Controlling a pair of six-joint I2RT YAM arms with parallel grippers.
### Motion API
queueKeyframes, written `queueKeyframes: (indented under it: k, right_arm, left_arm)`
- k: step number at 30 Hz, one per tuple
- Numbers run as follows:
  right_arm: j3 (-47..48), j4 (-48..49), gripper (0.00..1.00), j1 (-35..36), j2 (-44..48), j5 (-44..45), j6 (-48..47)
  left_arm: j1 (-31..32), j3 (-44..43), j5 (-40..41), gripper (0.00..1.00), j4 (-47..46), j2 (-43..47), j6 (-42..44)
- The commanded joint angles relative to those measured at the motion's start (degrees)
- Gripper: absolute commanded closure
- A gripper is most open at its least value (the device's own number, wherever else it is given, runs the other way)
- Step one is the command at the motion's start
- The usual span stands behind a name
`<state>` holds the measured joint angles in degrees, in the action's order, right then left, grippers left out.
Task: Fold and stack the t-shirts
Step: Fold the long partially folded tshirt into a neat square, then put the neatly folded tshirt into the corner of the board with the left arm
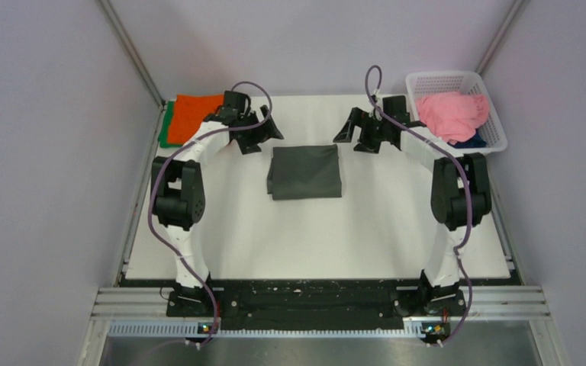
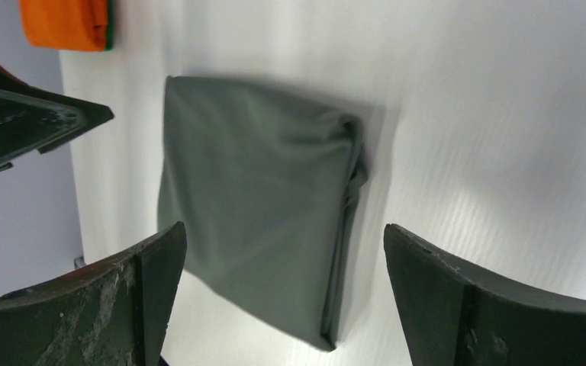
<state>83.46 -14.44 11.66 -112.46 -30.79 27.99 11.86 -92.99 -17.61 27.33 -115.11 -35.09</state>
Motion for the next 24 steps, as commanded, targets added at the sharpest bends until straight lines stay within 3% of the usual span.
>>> queueKeyframes:
  k: [1,6,16,19,24]
  right_arm:
    - [-12.76,4.98,0.01,1.6,13.05,-4.22,-0.06]
    - [-22.05,4.1,0.01,1.57,21.89,-0.38,-1.69]
    - [-27.22,-1.13,0.01,1.59,30.77,6.63,-4.96]
    - [-28.37,-1.99,0.01,1.61,32.68,7.79,-5.57]
    - [-29.6,-2.94,0.01,1.6,34.87,8.87,-6.27]
  left_arm:
    - [2.27,8.08,2.37,0.01,-0.16,5.53,-0.02]
    - [5.25,7.95,5.72,0.01,3.61,0.78,0.66]
    - [11.66,2.21,15.4,0.1,8.35,-8.27,-2.53]
    - [14.49,1.59,21.62,0.21,10.02,-9.91,-6.11]
    - [18.09,-4.66,30.77,0.51,19.12,-15.16,-12.96]
